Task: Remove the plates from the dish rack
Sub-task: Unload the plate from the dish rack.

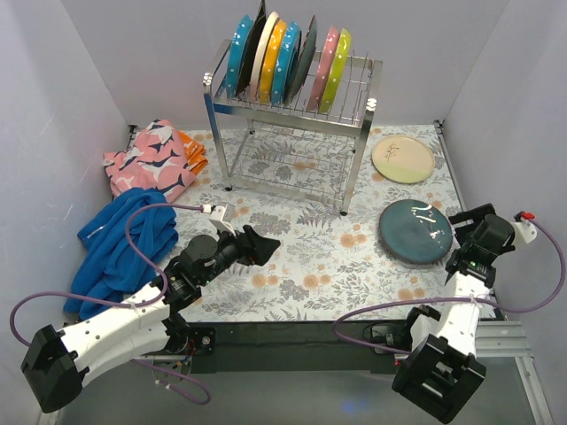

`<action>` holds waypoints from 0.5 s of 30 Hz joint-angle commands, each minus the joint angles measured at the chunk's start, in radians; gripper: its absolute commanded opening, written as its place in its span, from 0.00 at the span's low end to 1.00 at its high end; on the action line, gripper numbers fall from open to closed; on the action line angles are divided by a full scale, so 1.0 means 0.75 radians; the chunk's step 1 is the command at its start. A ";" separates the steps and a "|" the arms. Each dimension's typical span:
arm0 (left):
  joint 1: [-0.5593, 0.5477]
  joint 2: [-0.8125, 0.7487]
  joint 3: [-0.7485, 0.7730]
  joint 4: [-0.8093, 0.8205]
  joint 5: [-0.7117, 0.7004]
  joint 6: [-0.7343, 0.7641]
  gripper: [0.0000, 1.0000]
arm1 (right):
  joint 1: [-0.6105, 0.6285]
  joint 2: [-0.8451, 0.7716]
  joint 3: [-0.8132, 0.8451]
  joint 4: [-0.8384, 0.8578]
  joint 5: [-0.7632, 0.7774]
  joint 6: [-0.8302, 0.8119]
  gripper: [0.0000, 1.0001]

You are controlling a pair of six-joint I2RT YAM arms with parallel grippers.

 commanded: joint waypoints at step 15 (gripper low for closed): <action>-0.008 -0.029 -0.001 0.004 -0.013 0.030 0.73 | 0.704 0.081 1.029 -0.303 -0.295 -0.170 0.79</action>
